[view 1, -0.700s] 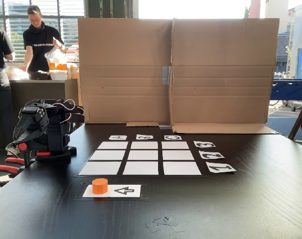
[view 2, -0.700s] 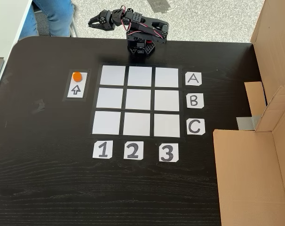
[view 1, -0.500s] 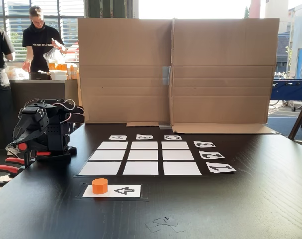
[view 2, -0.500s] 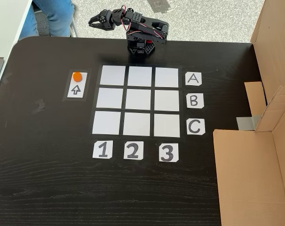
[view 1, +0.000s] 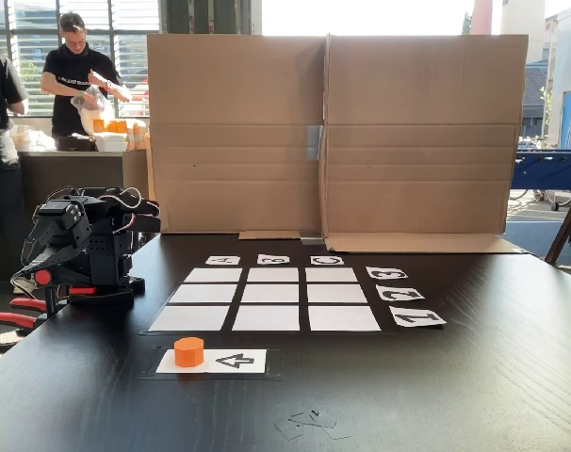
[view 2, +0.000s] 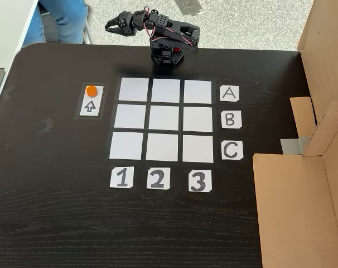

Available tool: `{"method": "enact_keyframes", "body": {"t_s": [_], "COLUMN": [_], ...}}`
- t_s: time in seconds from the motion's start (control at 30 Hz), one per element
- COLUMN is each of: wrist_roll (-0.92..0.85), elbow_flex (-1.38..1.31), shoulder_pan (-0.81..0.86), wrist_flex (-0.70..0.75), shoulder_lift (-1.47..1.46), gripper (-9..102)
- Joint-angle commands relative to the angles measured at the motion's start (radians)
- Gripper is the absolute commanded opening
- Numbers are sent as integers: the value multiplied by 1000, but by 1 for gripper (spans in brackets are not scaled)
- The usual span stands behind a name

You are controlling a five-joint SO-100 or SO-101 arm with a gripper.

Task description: Pick up the round, orange token and place it in the grid on square A3.

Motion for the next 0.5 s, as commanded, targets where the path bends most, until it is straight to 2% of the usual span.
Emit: {"method": "enact_keyframes", "body": {"t_s": [0.0, 0.2, 0.37, 0.47], "wrist_roll": [5, 3, 3, -2], "elbow_flex": [3, 3, -12, -66], "shoulder_pan": [5, -5, -6, -6], "wrist_flex": [6, 6, -2, -5], "shoulder_lift": [8, 8, -26, -117], "gripper": [0, 1, 10, 12]}}
